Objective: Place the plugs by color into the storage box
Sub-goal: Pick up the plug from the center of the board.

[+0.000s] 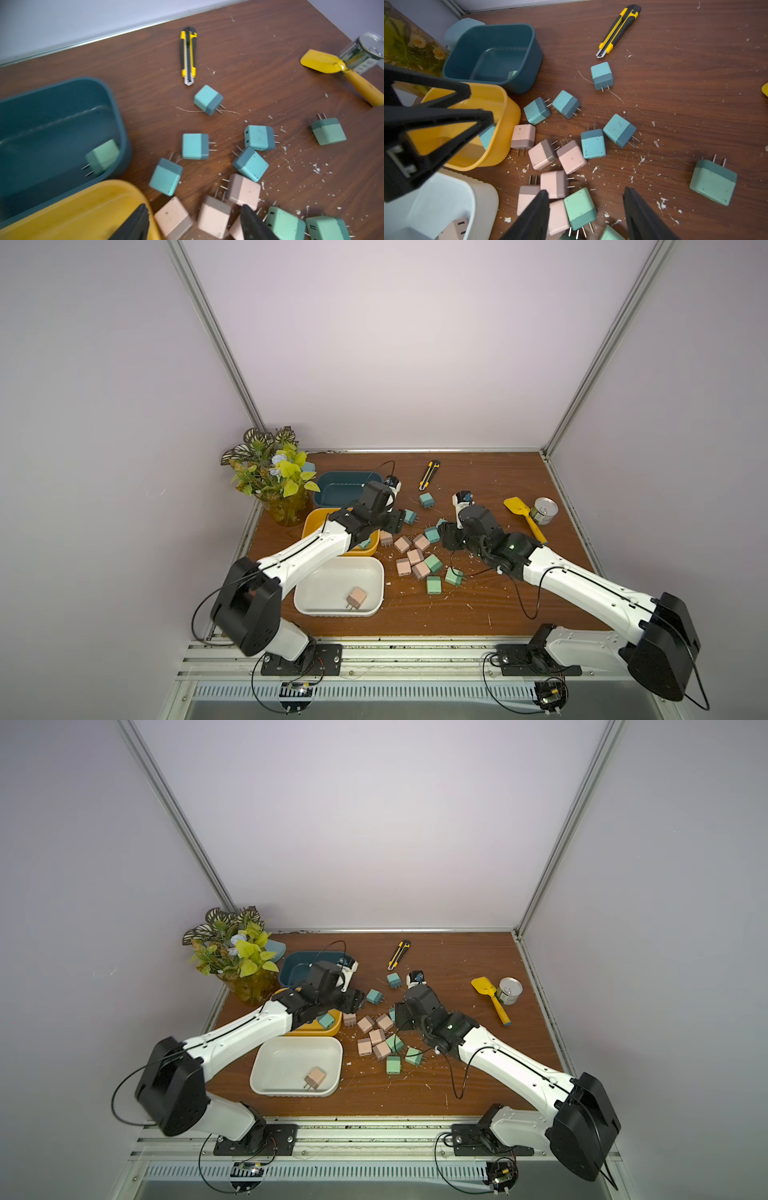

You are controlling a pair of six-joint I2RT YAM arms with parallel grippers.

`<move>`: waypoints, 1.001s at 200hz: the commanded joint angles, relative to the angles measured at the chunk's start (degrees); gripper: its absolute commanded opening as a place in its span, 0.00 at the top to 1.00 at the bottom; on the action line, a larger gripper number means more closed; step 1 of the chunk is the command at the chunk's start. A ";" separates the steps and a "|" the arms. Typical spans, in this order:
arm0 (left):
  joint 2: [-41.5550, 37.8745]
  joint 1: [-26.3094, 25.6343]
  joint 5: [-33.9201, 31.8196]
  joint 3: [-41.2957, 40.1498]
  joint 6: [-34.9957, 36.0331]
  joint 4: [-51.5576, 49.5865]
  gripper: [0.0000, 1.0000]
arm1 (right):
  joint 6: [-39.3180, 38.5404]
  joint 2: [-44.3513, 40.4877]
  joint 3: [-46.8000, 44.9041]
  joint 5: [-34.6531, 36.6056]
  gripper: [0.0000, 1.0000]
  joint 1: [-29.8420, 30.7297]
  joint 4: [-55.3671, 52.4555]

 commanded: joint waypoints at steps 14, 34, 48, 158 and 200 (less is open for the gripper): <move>10.68 -5.01 5.00 7.76 0.83 -1.82 0.31 | 0.98 -3.07 -2.47 -1.52 0.38 -1.78 -3.84; 13.43 -7.01 6.82 8.99 0.63 -1.55 0.32 | 3.61 -7.54 -6.32 -0.21 0.38 -2.36 -6.16; 13.29 -8.57 6.44 7.93 1.00 -0.12 0.32 | 5.35 -11.89 -10.20 -0.89 0.38 -2.63 -6.29; 10.82 -9.99 16.17 4.87 16.33 -3.37 0.31 | 14.23 -28.65 -22.61 -8.98 0.46 -3.78 -10.36; 11.08 -11.56 20.90 3.66 20.68 -3.79 0.31 | 16.98 -36.37 -27.02 -8.46 0.45 -3.76 -11.27</move>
